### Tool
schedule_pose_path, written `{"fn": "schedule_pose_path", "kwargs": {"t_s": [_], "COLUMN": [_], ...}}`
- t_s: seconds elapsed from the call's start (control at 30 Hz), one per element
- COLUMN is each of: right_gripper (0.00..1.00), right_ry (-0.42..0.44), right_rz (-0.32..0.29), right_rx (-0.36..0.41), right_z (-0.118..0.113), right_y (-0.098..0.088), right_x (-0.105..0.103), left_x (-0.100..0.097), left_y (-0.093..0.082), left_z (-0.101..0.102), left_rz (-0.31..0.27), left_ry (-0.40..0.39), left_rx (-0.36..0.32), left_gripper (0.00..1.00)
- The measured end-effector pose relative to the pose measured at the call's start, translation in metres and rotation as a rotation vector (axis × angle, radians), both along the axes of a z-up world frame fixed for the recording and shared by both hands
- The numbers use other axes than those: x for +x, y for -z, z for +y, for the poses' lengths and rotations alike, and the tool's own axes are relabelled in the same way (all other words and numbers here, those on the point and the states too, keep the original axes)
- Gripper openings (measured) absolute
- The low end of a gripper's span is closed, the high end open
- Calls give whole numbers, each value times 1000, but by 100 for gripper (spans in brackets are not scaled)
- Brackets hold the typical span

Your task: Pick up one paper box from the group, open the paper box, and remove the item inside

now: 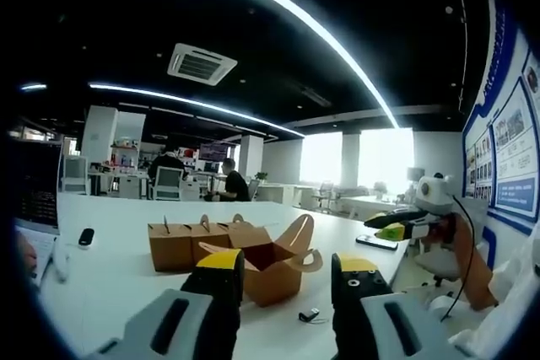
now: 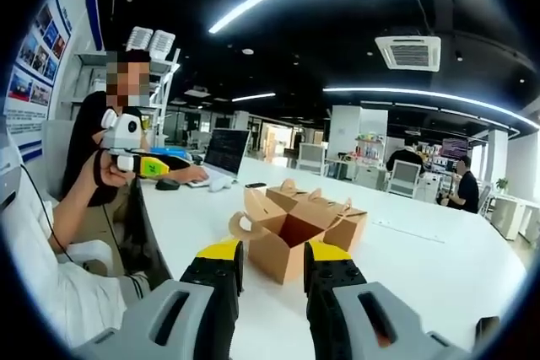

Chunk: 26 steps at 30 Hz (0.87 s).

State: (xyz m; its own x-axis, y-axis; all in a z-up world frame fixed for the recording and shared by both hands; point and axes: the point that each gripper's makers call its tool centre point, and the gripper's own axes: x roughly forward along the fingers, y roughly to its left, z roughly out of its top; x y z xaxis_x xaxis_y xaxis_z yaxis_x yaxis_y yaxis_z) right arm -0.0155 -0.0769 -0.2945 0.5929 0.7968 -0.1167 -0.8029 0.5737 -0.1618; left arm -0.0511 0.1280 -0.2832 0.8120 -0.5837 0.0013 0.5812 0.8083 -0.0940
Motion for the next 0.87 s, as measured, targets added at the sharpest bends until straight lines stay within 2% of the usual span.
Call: {"fn": "schedule_pose_path", "kwargs": {"t_s": [0.87], "right_gripper": [30], "right_ry": [-5], "right_rz": [-1], "right_rx": [-11], "right_z": [-1], "right_y": [2], "right_x": [0], "left_x": [1], "left_y": [1], "left_z": [1], "left_rz": [0], "left_ry": [-5], "left_rx": [6], "left_gripper": [42]}}
